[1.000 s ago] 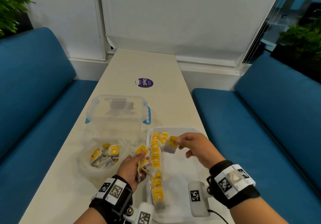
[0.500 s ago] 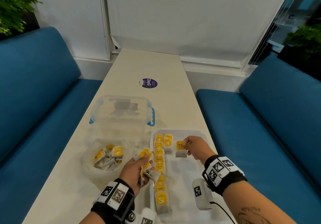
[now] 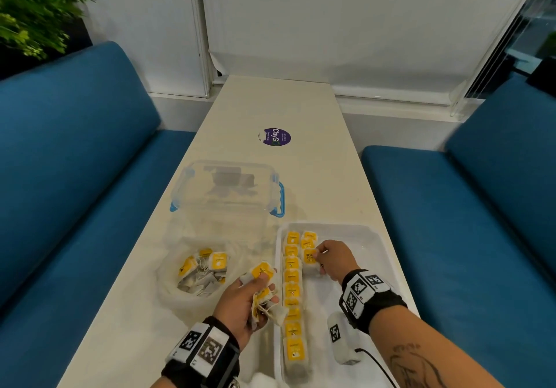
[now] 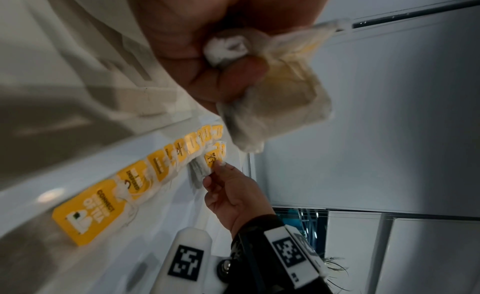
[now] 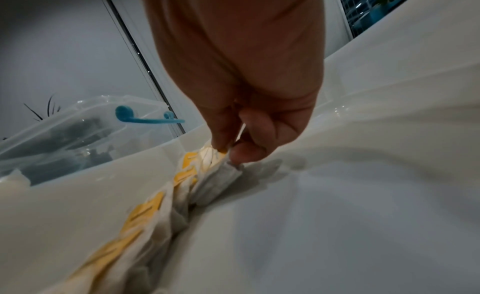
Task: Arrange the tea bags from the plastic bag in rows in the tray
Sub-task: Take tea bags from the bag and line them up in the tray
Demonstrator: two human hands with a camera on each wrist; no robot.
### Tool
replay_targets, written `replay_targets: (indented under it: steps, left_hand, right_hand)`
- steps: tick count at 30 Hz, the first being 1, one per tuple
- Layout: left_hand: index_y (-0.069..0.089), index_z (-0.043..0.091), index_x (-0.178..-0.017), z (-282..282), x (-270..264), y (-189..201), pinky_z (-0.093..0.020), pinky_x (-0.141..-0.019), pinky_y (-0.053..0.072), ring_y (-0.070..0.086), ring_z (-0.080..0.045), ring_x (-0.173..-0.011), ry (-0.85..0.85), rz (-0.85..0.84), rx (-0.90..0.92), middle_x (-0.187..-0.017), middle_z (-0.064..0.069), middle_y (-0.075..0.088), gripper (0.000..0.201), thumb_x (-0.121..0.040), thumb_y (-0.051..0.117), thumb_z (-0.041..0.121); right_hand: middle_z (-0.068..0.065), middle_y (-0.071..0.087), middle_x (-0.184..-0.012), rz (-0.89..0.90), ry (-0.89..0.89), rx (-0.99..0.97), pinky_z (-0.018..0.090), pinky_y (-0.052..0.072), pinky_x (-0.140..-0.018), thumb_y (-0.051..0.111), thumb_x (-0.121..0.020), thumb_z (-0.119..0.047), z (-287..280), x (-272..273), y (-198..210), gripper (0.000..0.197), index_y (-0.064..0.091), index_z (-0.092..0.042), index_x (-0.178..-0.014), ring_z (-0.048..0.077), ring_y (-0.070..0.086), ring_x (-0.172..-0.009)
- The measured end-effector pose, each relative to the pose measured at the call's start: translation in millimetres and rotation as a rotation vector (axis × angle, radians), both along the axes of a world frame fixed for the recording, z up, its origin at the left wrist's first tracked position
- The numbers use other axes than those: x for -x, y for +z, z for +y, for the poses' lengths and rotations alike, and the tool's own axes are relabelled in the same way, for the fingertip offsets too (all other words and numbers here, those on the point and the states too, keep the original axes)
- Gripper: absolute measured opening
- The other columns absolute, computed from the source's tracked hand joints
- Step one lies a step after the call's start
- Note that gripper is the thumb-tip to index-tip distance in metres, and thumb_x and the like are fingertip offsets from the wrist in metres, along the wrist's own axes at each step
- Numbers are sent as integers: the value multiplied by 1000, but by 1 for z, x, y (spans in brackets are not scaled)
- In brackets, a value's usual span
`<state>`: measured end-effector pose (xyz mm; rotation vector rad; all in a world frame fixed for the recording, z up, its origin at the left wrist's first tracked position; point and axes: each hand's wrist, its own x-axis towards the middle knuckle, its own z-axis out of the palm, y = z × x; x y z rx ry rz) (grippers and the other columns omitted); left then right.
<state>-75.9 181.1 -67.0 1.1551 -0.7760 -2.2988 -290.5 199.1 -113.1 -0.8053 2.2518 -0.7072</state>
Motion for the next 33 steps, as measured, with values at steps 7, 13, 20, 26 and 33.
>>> replay_targets:
  steps: [7, 13, 20, 26, 33]
  left_hand:
    - [65, 8, -97, -3, 1, -7, -21, -47, 47, 57, -12, -44, 22, 27, -25, -72, -7, 57, 15, -91, 52, 12]
    - [64, 8, -102, -3, 5, -7, -20, -47, 48, 59, -11, -44, 10, 16, -13, -71, -5, 59, 17, -90, 54, 14]
    - [62, 8, -104, -3, 17, -3, -18, -42, 47, 62, -12, -46, 17, 61, -14, -58, -1, 63, 17, -90, 54, 14]
    - [59, 7, -94, 2, 25, 7, -17, -36, 43, 59, -14, -42, 22, 95, -25, -67, -8, 62, 10, -92, 51, 13]
    - [56, 6, -96, 9, 29, 8, -19, -35, 45, 62, -18, -42, 11, 114, -100, -80, -12, 58, 11, -92, 51, 15]
  right_hand:
    - [4, 57, -69, 24, -67, 1, 34, 52, -73, 58, -86, -6, -9, -2, -8, 29, 46, -20, -64, 22, 55, -67]
    - [4, 55, -90, 38, -131, 83, 25, 40, -67, 67, -85, -15, 1, 3, 5, 25, 54, -8, -104, 18, 52, -80]
    - [0, 62, -72, -205, 223, 173, 19, 33, -44, 69, -82, -13, 40, -24, 86, 12, 59, -17, -77, 7, 55, -58]
    - [-8, 58, -76, -156, 495, 242, 13, 41, -61, 84, -66, -15, 70, -61, 119, 28, 62, -28, -77, 3, 49, -65]
    - [-13, 52, -75, 19, 472, 287, 16, 44, -66, 77, -76, -17, 78, -78, 101, 21, 62, -30, -69, -3, 53, -68]
